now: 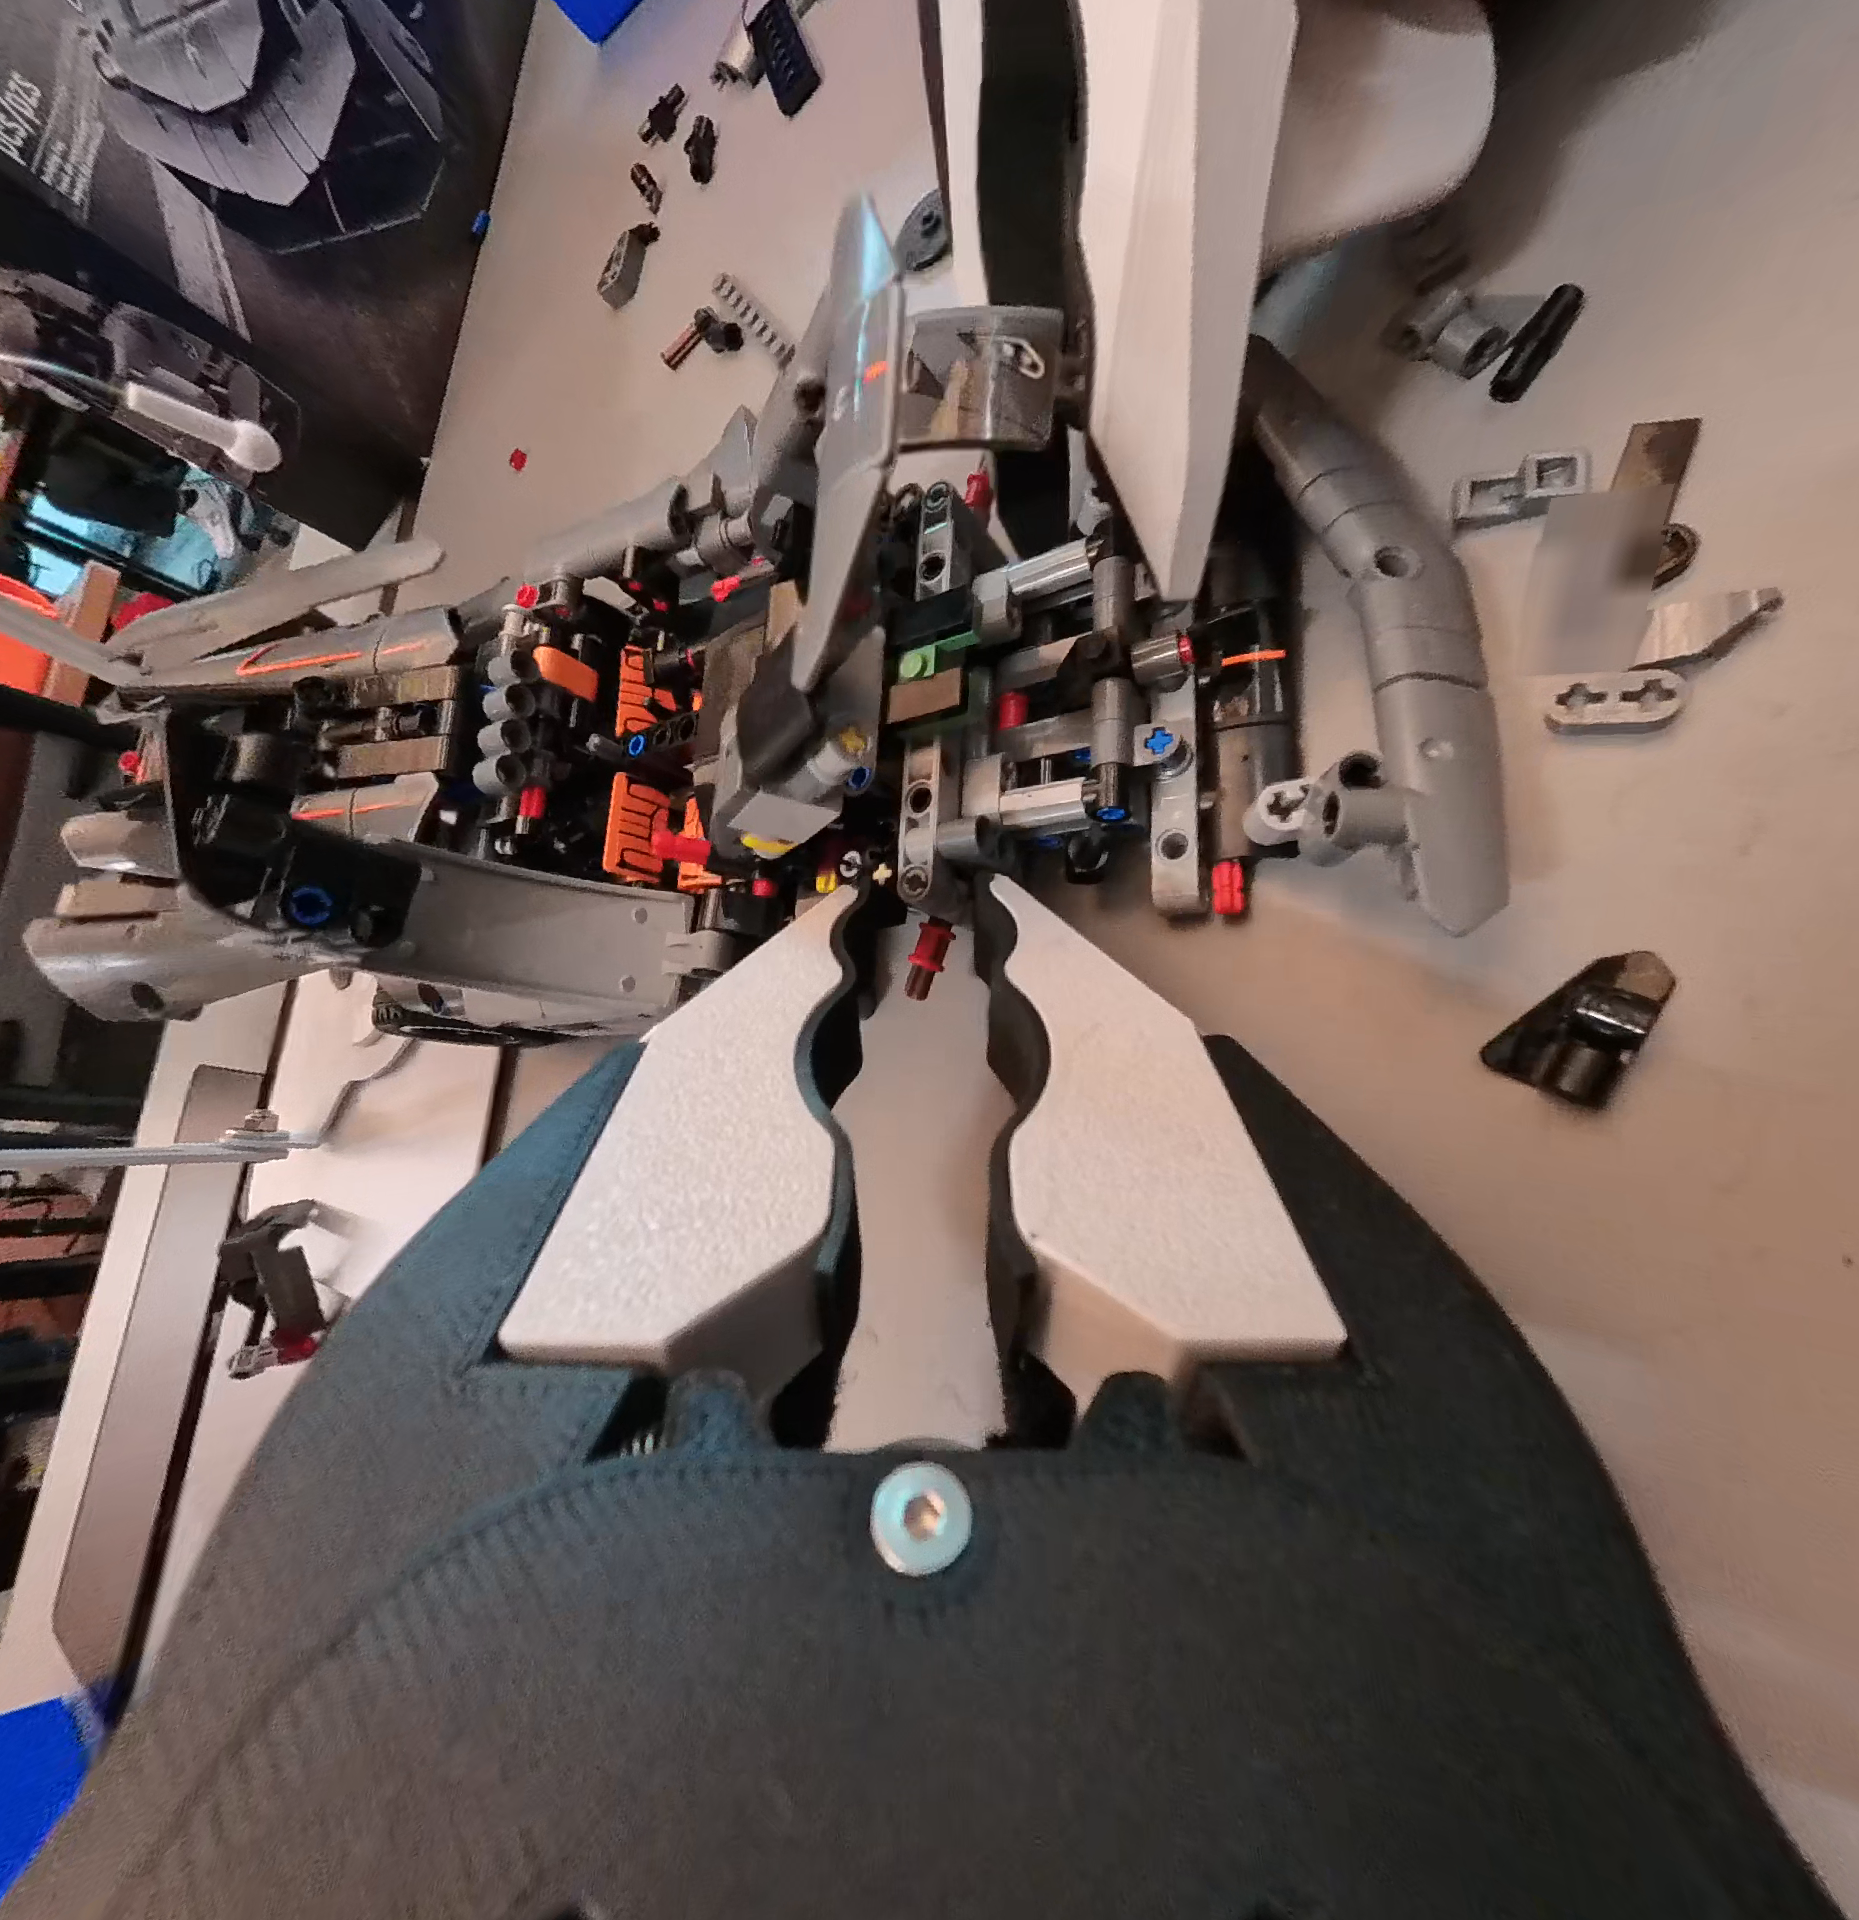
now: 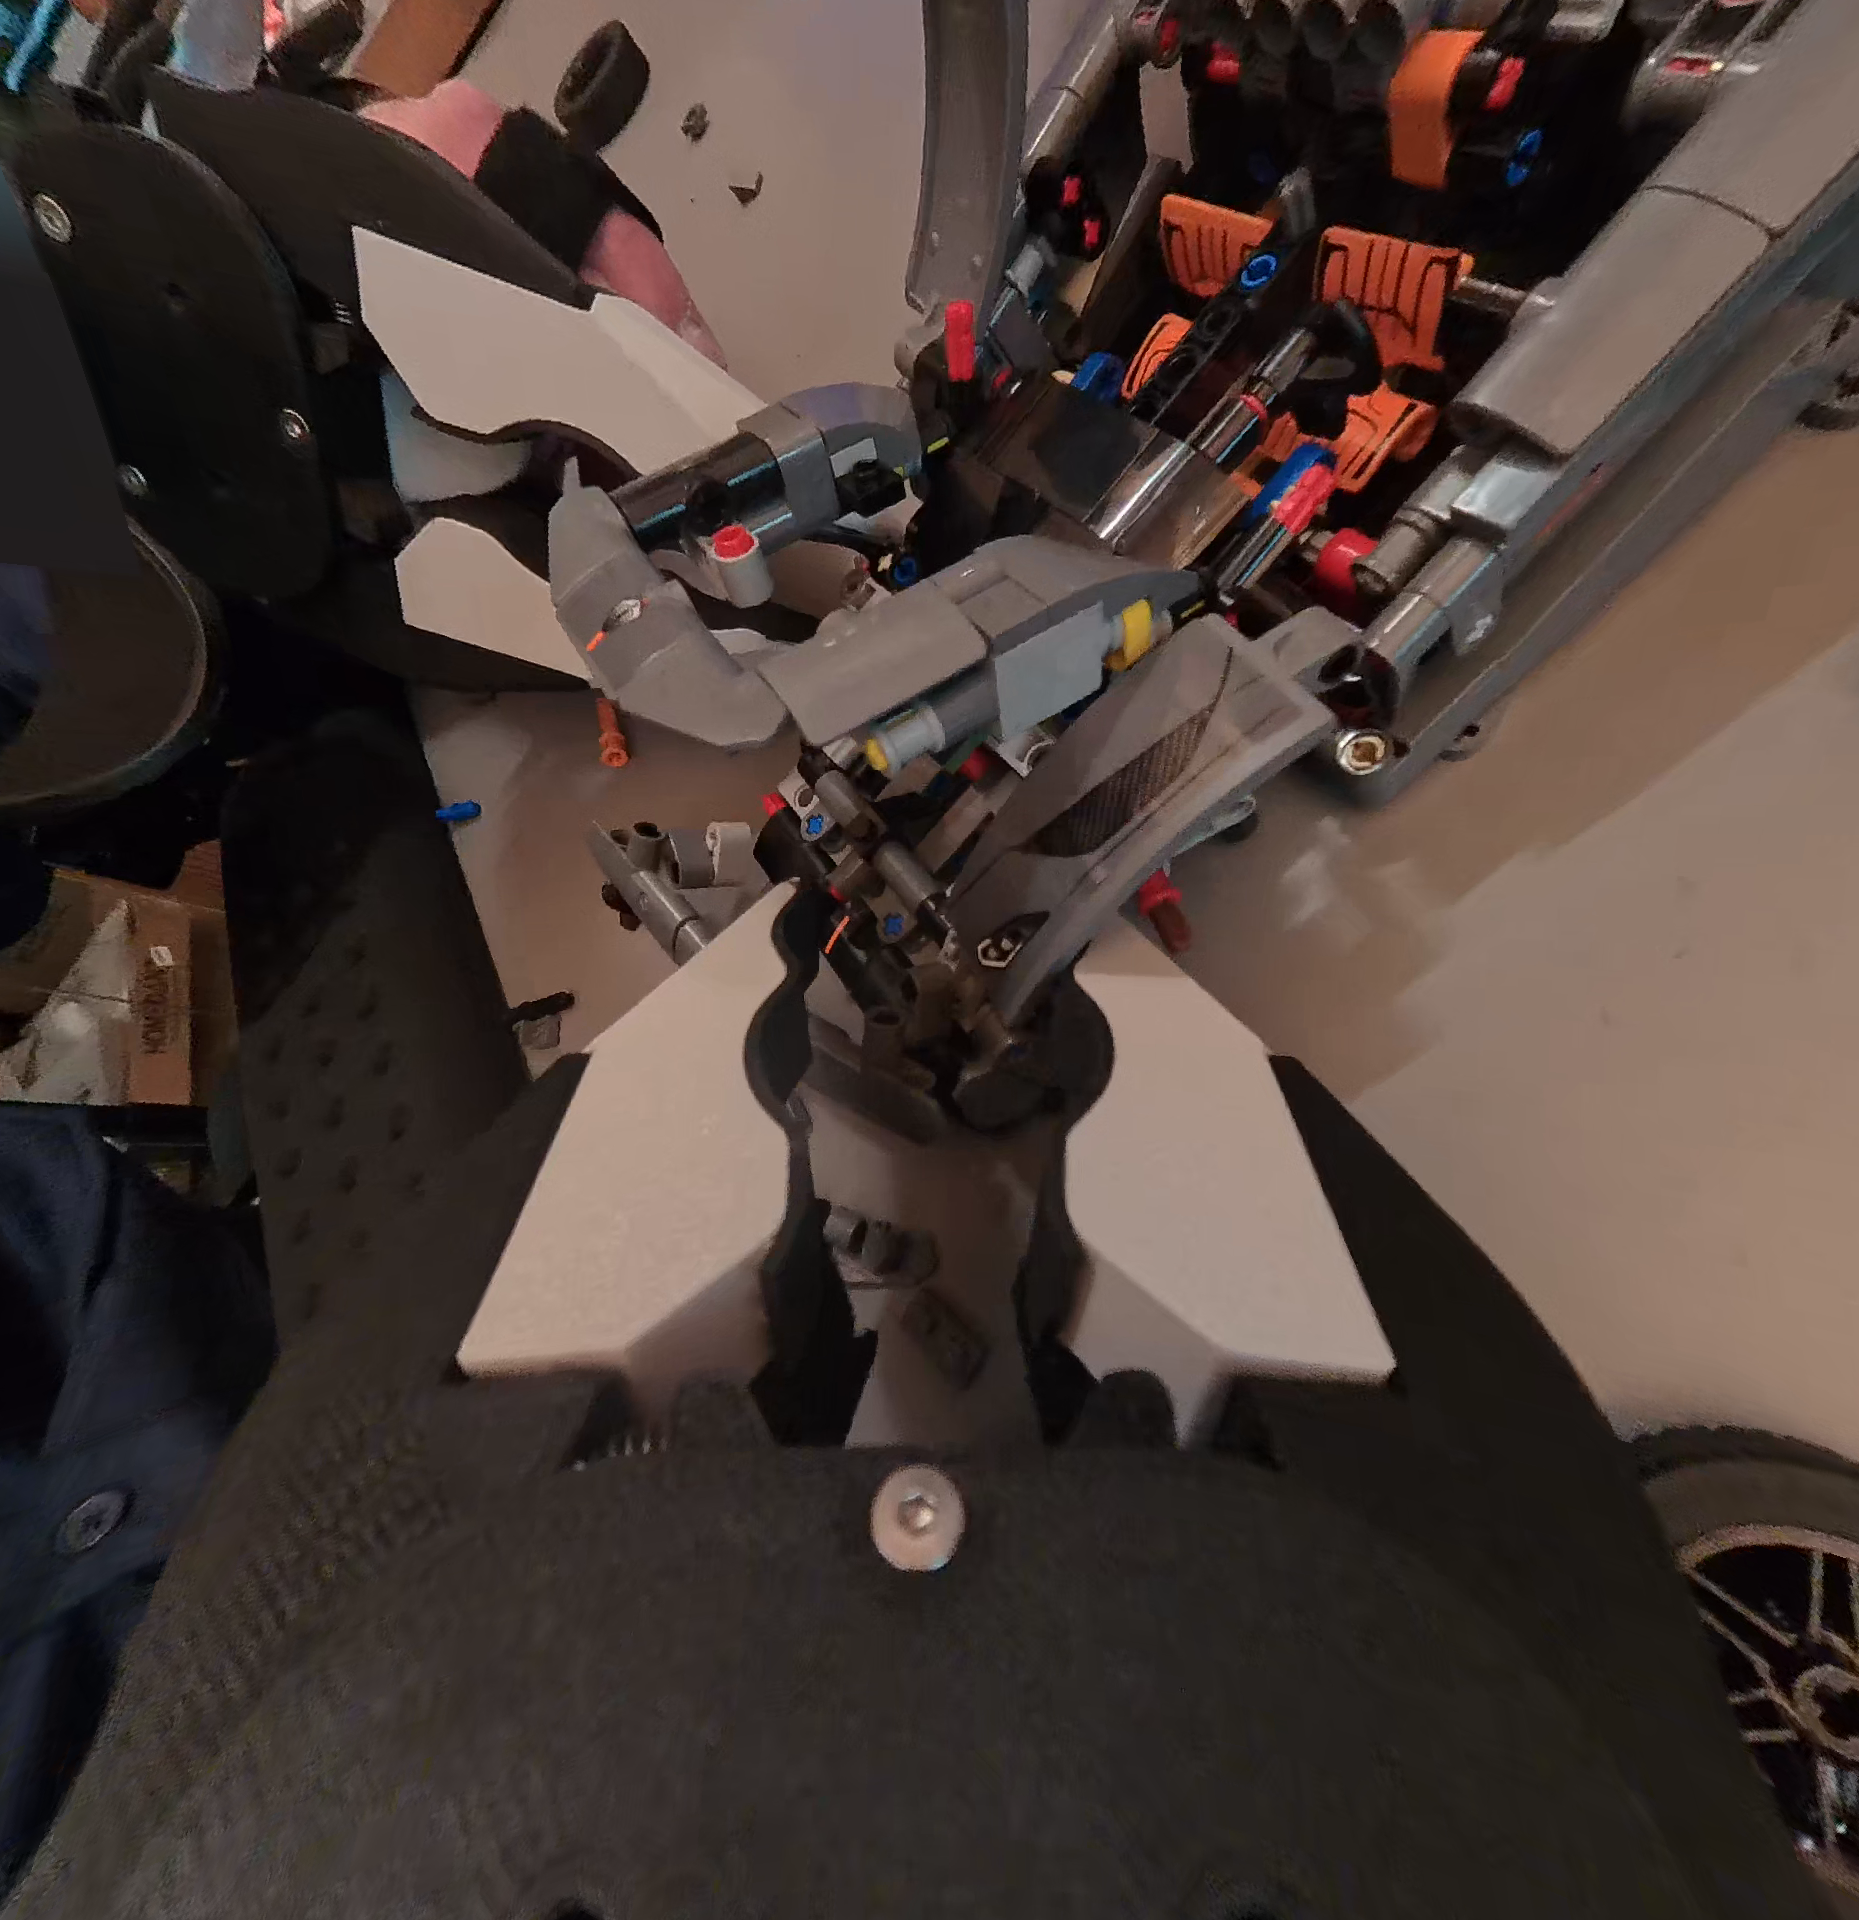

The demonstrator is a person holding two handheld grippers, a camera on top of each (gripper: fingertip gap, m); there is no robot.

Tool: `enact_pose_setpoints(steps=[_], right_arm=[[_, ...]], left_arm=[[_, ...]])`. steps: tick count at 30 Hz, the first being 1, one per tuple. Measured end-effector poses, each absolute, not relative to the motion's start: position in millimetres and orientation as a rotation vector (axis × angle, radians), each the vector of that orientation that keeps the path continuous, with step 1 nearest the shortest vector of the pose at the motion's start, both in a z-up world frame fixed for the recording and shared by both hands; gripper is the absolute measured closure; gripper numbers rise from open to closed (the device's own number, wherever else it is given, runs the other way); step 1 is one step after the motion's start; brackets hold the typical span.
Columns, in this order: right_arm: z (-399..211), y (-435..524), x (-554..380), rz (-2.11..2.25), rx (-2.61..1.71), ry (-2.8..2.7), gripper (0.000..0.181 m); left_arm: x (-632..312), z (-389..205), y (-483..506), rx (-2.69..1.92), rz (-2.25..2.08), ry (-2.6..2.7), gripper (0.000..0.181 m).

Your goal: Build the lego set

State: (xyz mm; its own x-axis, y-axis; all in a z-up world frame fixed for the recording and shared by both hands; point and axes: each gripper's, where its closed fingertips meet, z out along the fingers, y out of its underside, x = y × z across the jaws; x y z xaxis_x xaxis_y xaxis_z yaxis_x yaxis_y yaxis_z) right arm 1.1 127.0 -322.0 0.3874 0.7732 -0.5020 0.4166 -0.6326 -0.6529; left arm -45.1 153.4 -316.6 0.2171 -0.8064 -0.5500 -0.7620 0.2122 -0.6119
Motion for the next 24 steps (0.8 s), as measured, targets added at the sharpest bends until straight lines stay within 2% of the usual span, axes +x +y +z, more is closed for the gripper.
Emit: enact_pose_setpoints(steps=[24], right_arm=[[-321.0, 133.3, 10.5, 1.129, -2.233, -0.983, 0.136]], left_arm=[[-43.4, -323.7, 148.8, -1.52, -0.038, 1.614, 0.163]])
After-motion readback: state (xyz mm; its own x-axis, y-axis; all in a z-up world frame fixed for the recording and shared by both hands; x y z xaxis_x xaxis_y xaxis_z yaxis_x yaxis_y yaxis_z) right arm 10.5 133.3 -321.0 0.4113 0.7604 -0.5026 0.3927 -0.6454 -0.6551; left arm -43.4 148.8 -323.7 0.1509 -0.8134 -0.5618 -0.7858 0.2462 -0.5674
